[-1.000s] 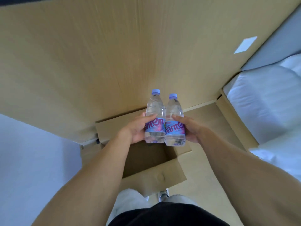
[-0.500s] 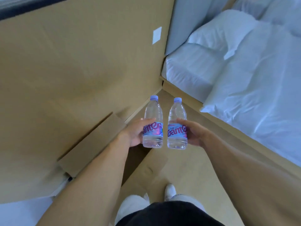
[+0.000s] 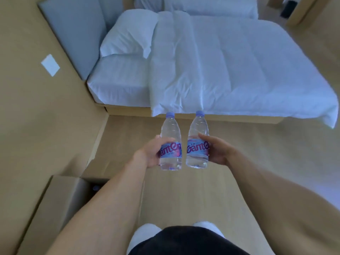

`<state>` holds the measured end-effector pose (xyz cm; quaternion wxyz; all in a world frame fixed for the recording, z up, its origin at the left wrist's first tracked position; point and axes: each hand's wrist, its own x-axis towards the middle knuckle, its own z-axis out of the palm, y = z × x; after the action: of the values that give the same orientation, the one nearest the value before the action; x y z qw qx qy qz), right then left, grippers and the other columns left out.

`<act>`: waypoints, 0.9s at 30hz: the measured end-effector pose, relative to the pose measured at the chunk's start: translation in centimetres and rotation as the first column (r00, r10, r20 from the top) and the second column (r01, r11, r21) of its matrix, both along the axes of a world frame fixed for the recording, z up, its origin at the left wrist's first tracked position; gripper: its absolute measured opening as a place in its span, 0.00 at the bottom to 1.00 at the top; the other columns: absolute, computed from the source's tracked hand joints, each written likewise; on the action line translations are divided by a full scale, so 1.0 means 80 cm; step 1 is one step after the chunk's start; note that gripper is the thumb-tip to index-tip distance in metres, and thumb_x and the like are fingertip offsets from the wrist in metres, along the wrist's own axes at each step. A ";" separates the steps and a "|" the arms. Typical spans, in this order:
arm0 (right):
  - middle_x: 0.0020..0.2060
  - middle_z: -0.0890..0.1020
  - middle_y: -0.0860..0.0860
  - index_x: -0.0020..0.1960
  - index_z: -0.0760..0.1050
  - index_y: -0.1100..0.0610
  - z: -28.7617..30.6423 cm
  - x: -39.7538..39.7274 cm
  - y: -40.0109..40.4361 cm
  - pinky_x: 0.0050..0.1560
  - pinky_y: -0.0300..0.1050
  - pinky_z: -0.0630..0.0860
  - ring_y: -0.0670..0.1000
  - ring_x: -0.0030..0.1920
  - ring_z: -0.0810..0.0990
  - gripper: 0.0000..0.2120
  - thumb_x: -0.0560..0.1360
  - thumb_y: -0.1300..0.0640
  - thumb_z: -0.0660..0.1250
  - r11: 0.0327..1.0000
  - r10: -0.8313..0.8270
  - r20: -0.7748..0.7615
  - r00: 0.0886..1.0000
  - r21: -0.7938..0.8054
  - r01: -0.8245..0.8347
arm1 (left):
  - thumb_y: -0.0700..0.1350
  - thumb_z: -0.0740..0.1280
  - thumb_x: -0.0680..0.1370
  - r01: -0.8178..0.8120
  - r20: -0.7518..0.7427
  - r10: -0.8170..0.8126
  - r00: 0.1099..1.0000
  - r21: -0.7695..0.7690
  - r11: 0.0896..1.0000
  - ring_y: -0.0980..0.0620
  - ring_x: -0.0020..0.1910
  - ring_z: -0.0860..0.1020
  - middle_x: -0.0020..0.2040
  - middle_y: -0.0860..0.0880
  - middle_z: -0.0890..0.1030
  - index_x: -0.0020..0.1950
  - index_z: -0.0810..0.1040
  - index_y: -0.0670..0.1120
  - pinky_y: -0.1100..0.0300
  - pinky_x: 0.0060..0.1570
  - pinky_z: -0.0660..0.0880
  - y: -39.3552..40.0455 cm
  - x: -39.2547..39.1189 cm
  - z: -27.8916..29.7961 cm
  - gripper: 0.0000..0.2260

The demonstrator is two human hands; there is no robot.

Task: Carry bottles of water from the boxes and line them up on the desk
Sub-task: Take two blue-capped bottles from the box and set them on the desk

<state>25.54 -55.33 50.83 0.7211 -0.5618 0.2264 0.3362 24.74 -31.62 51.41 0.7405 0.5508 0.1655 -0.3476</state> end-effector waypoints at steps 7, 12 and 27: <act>0.67 0.76 0.62 0.71 0.71 0.63 -0.006 -0.057 -0.176 0.69 0.59 0.70 0.61 0.64 0.77 0.35 0.69 0.48 0.70 0.971 -0.211 -0.080 0.974 0.098 0.218 | 0.41 0.65 0.79 0.248 -0.053 -0.249 0.967 -0.024 0.969 0.38 0.55 0.76 0.57 0.36 0.76 0.61 0.75 0.41 0.39 0.62 0.73 -0.185 0.019 0.004 0.11; 0.61 0.78 0.62 0.70 0.72 0.62 -0.005 -0.097 -0.302 0.60 0.56 0.75 0.60 0.56 0.79 0.32 0.69 0.49 0.69 0.929 -0.333 -0.091 0.938 0.138 0.343 | 0.45 0.66 0.78 0.379 -0.102 -0.375 0.921 0.014 0.925 0.40 0.54 0.75 0.55 0.39 0.76 0.62 0.74 0.43 0.39 0.67 0.70 -0.324 0.025 0.005 0.13; 0.53 0.83 0.59 0.61 0.78 0.58 -0.002 -0.205 -0.569 0.51 0.52 0.79 0.57 0.50 0.84 0.23 0.70 0.48 0.68 0.668 -0.738 -0.016 0.675 0.131 0.733 | 0.48 0.68 0.79 0.752 -0.023 -0.752 0.659 -0.001 0.659 0.39 0.54 0.80 0.55 0.40 0.81 0.63 0.78 0.47 0.29 0.65 0.69 -0.665 0.029 0.015 0.13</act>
<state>9.17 -100.89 50.66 0.8336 -0.3826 0.3979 0.0203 27.04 -84.81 52.60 0.5268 0.5694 -0.0674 -0.6275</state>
